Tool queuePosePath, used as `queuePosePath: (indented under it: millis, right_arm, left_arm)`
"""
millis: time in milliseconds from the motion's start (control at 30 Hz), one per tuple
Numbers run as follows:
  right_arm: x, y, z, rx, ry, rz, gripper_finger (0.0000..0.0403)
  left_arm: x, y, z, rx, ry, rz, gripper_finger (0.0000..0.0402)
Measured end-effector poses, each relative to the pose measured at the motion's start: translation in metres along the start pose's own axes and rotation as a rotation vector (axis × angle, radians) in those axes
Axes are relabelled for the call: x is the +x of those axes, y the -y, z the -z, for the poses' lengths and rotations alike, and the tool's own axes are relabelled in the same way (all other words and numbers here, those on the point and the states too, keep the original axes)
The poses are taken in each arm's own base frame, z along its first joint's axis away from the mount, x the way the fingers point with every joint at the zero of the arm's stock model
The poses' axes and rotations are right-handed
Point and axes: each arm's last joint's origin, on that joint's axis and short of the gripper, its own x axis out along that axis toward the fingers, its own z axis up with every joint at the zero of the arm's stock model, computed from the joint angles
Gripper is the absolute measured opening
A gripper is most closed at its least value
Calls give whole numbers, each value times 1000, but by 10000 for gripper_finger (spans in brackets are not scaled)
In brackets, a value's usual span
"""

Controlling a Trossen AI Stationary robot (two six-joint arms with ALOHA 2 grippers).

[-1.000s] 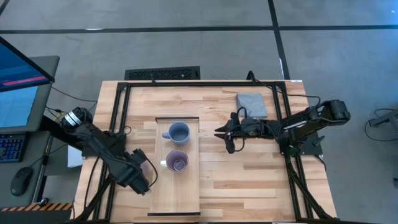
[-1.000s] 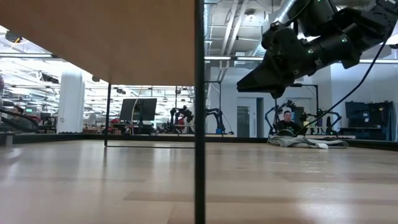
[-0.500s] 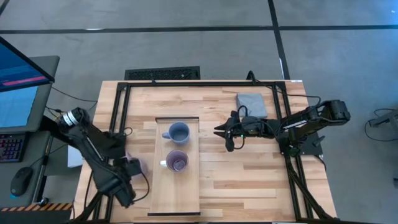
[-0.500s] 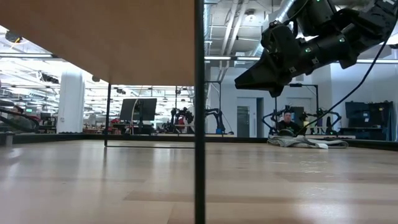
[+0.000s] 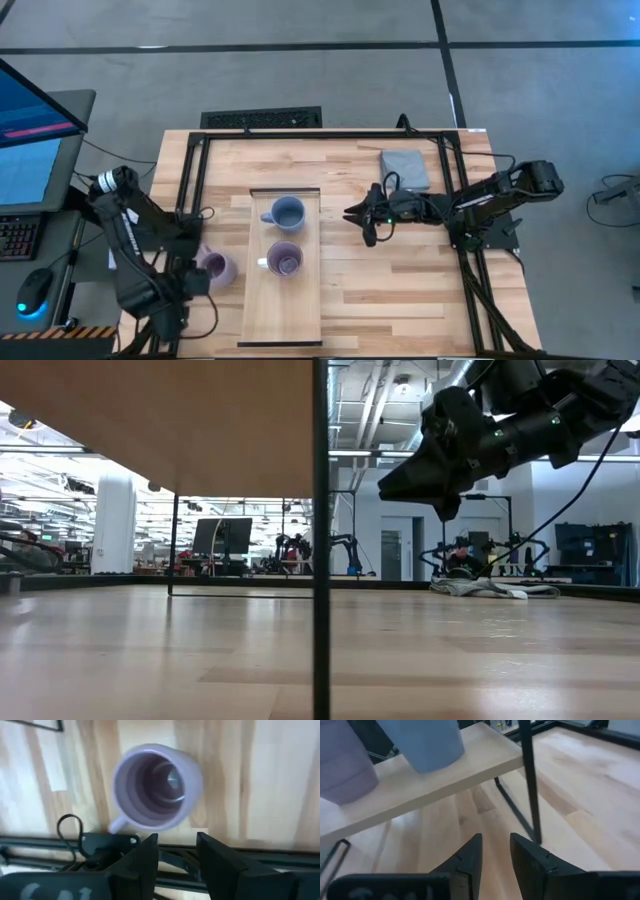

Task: Stack small to large cups/mugs on shelf
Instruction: Put the purple mug on the shelf

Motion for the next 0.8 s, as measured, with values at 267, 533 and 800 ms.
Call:
queuePosePath:
  millis: [267,533,800]
  right_arm:
    - [-1,-11,0,119,19,-51,123]
    - [-3,-21,-7,134,110,-118,123]
    - [-4,-22,-11,138,142,-130,123]
  left_arm:
    - [-2,11,3,-38,76,63,126]
    - [-4,18,-3,-24,189,113,126]
    - [-4,20,-4,19,188,130,126]
